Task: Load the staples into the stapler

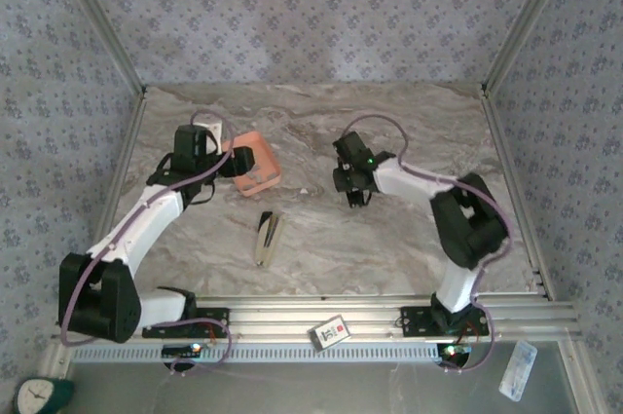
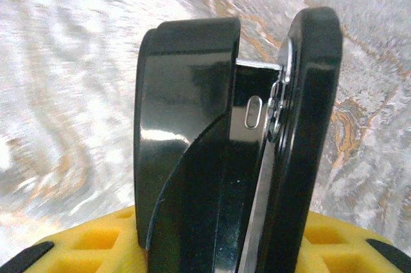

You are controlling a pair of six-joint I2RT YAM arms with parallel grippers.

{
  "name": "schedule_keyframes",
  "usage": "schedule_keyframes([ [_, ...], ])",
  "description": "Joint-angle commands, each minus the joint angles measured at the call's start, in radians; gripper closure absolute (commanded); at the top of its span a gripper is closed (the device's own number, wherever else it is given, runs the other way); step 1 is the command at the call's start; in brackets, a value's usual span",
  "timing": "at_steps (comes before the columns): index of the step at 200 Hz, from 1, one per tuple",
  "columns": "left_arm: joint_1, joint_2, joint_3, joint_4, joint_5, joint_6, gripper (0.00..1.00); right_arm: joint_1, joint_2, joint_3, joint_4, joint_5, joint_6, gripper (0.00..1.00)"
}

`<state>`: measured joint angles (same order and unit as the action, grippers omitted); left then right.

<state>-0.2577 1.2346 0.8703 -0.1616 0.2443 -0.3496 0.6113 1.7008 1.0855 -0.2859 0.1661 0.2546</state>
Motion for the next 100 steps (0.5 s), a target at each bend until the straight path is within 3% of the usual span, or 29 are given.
schedule_keyframes([
  [1, -0.048, -0.069, -0.051, 0.186, 0.159, 0.009, 0.23, 0.043, -0.166, -0.115, 0.258, -0.011, -0.11, 0.63],
  [46, -0.172, -0.035, -0.068, 0.332, 0.196, -0.034, 0.21, 0.136, -0.359, -0.318, 0.496, 0.038, -0.212, 0.67],
  [100, -0.308, 0.089, -0.018, 0.402, 0.243, -0.034, 0.2, 0.234, -0.459, -0.404, 0.627, 0.13, -0.305, 0.67],
])
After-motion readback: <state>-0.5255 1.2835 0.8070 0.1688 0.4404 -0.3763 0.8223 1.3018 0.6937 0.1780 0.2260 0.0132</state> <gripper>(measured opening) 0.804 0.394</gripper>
